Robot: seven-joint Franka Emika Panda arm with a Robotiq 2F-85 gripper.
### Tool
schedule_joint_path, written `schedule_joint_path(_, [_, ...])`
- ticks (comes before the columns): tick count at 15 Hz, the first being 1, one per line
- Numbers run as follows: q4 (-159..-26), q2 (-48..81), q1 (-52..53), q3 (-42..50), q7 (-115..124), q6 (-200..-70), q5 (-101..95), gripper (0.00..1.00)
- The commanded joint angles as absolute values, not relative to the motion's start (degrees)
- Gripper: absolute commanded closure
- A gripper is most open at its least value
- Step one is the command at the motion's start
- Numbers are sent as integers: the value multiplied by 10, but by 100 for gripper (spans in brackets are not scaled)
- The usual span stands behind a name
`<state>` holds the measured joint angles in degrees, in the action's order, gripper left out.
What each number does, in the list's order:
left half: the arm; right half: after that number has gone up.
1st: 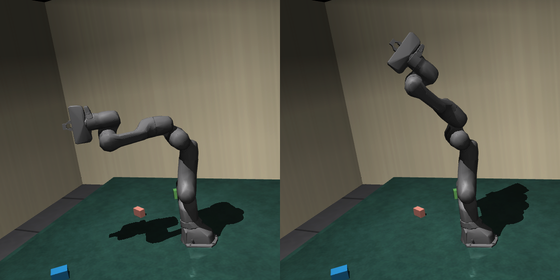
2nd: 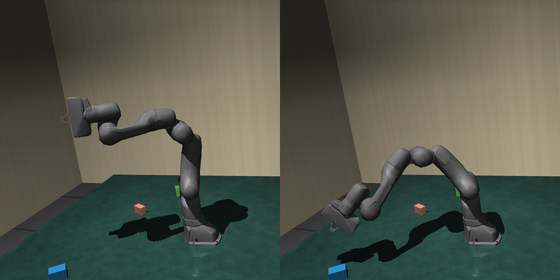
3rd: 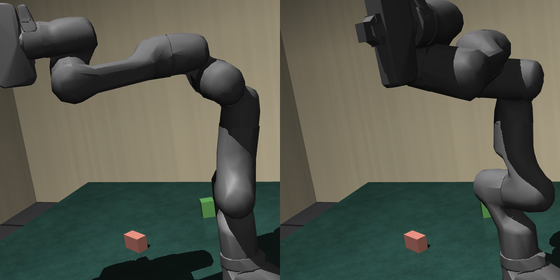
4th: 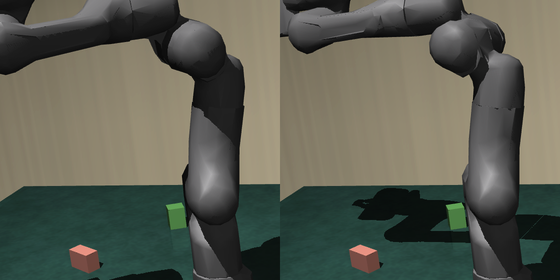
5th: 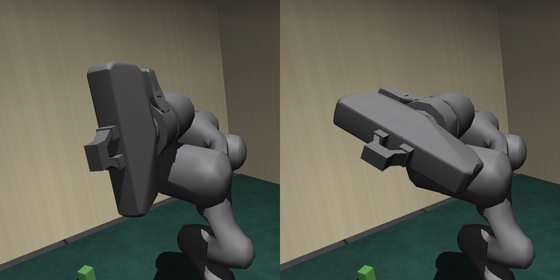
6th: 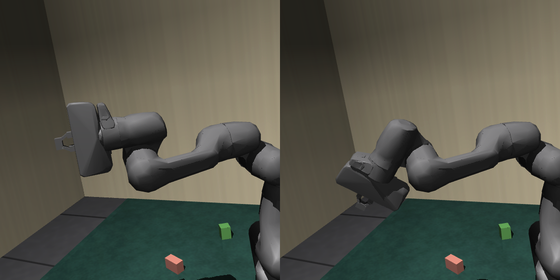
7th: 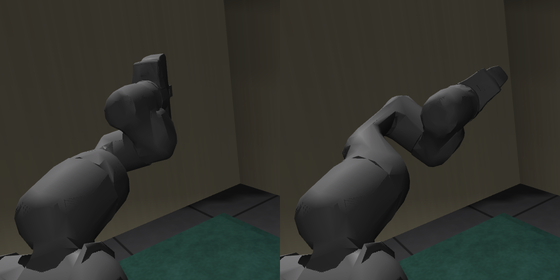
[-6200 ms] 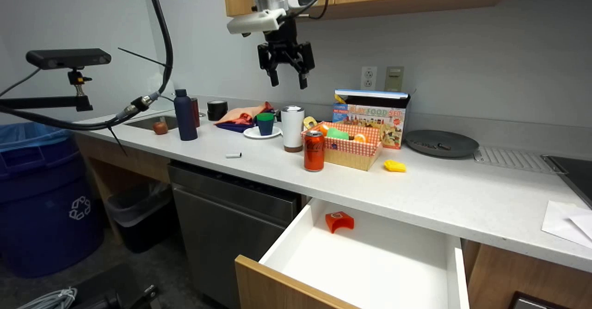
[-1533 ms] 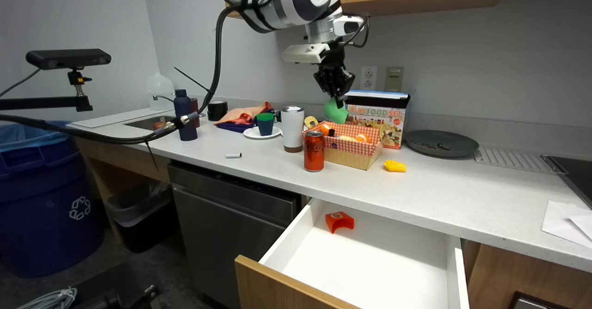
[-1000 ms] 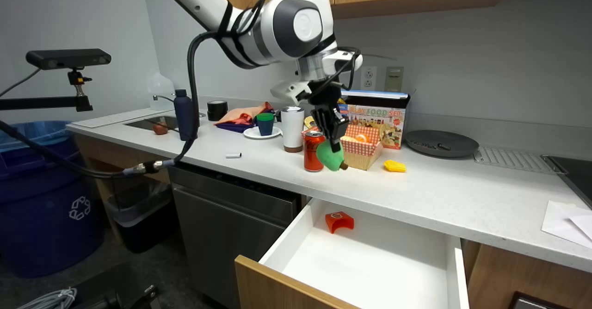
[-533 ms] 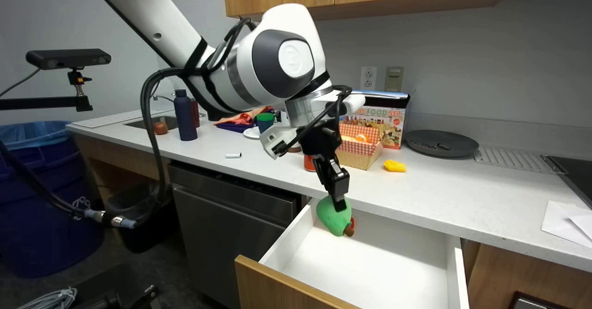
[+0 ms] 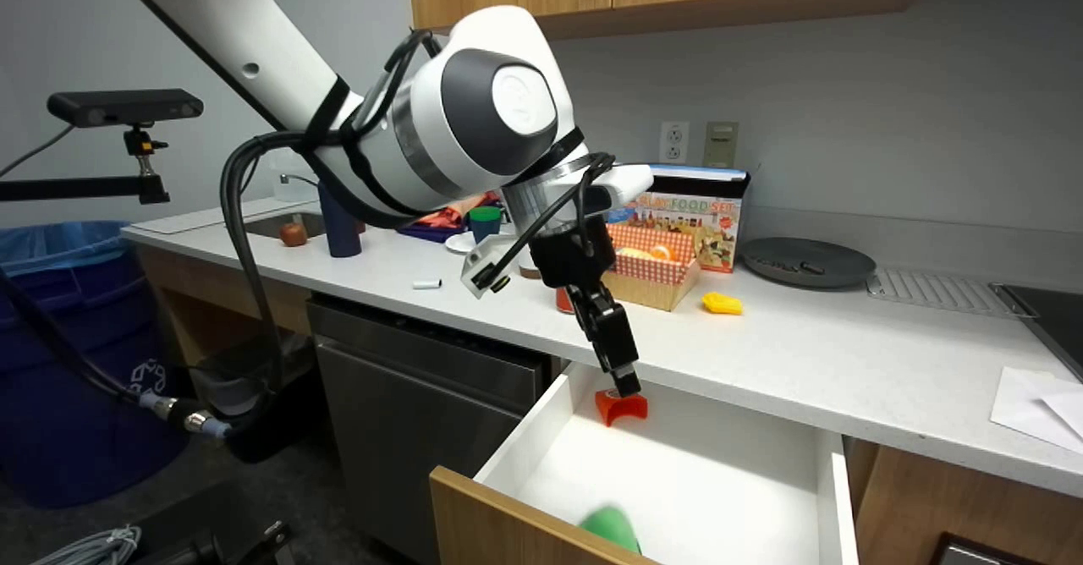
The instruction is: Pick up the green toy, put it in the drawer and close the drawer.
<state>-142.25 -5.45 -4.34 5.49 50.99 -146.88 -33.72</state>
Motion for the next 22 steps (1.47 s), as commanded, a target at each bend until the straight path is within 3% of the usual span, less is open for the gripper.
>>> schedule_joint_path(1, [-1433, -85, -60, 35, 546, -1479, -386, 8])
schedule_joint_path(3, [-1434, -94, -59, 30, 547, -1473, -399, 0])
schedule_joint_path(14, [-1427, -85, -57, 25, 525, -1468, -376, 0])
schedule_joint_path(22, [-1408, -88, -44, 9, 510, -1302, -312, 0])
